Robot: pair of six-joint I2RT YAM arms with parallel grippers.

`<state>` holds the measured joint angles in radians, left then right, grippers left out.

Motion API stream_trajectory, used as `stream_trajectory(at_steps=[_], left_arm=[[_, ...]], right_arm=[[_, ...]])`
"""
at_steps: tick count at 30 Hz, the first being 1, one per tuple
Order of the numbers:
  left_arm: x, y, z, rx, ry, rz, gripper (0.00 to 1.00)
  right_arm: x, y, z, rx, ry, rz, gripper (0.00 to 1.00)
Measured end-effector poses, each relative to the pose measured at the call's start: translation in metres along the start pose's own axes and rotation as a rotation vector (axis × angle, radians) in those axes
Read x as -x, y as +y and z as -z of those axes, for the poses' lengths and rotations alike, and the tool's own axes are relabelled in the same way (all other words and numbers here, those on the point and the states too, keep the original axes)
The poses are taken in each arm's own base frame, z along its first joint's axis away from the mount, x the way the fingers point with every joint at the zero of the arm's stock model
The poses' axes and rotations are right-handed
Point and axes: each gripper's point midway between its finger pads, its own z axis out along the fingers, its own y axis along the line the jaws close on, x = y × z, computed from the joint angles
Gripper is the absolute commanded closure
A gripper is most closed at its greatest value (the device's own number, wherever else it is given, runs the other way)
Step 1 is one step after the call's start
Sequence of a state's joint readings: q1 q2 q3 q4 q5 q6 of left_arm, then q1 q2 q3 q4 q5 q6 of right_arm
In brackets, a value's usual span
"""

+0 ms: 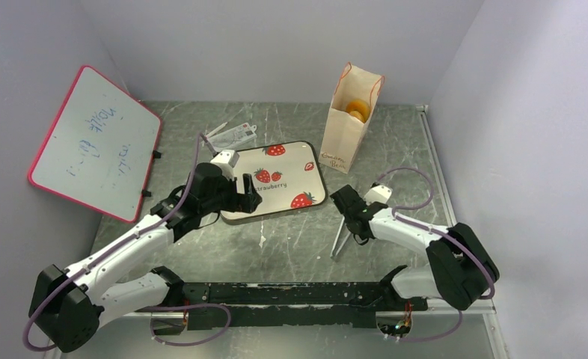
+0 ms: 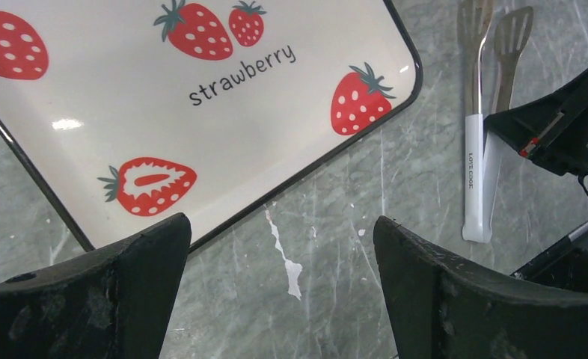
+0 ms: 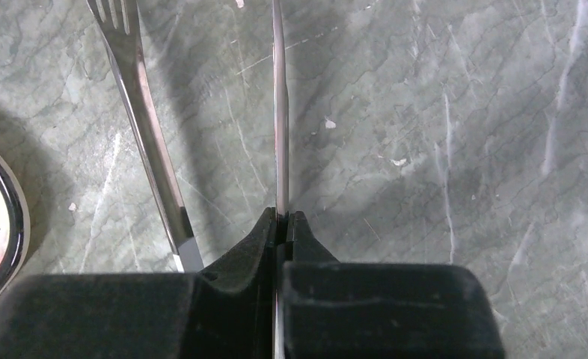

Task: Take the fake bread out of the paper bag
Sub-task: Pick up the clamp at the center of the board.

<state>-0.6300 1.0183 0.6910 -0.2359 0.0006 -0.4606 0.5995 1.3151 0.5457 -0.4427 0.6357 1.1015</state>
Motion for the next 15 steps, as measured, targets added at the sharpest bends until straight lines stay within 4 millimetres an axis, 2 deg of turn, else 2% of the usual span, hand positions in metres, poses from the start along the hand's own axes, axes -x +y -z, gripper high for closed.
stream_trajectory(at_steps=[4, 7, 11, 15], left_arm=[[-0.005, -0.002, -0.001, -0.018, 0.018, 0.004, 0.04], [-0.013, -0.003, -0.006, -0.025, 0.051, 0.003, 0.04], [-0.021, -0.007, -0.01, -0.047, 0.086, -0.015, 0.04], [-0.017, -0.016, -0.011, -0.076, 0.087, -0.044, 0.04]], right_arm=[[0.0, -0.002, 0.009, 0.014, 0.008, 0.012, 1.0], [0.001, 0.006, 0.026, 0.061, 0.002, 0.047, 1.0], [-0.002, 0.037, 0.065, 0.192, -0.014, 0.118, 1.0], [-0.013, 0.074, 0.112, 0.321, -0.019, 0.187, 1.0]])
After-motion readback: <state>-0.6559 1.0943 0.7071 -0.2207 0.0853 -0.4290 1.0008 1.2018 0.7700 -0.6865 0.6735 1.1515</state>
